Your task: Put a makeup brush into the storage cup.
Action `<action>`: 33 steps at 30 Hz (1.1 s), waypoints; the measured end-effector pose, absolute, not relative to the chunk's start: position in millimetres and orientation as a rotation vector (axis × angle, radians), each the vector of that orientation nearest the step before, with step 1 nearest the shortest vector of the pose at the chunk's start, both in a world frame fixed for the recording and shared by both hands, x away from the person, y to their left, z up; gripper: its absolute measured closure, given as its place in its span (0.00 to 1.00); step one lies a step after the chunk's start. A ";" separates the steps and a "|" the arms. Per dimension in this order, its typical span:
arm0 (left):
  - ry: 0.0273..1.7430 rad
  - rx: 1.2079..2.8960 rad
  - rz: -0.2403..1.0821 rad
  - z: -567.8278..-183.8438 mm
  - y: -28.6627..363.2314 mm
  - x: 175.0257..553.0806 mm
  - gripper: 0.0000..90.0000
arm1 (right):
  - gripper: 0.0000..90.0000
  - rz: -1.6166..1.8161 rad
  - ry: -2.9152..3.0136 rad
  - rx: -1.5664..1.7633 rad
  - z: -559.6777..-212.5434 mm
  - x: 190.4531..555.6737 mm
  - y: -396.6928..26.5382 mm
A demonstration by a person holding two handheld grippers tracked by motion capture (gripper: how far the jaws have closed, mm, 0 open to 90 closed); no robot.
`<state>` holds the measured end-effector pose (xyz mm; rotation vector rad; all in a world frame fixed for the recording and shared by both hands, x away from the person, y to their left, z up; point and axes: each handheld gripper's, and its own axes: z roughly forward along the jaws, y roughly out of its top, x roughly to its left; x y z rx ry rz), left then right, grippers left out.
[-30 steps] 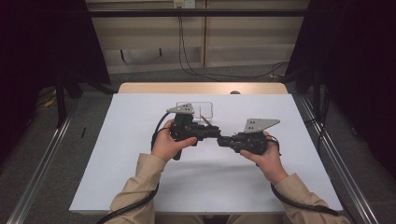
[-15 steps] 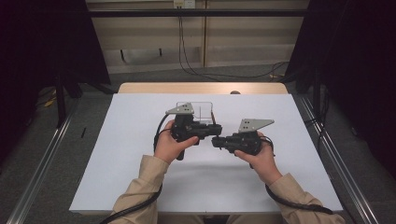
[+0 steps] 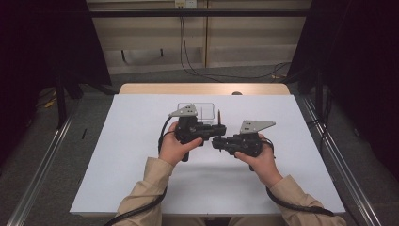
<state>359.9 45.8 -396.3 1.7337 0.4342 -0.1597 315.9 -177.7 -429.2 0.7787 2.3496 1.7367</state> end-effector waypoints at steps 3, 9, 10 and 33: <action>0.431 1.731 -0.152 -395.8 46.3 359.6 0.92 | 0.90 1.747 2.343 0.782 -429.2 316.2 -177.7; 0.431 1.724 -0.146 -394.2 48.7 359.1 0.92 | 0.87 1.762 2.327 0.791 -428.1 315.6 -179.0; 0.430 1.726 -0.144 -393.7 49.4 359.2 0.92 | 0.85 1.763 2.324 0.792 -427.9 315.4 -179.5; 0.452 1.719 -0.072 -385.1 67.0 360.3 0.92 | 0.20 1.714 2.312 0.867 -426.1 310.8 -210.3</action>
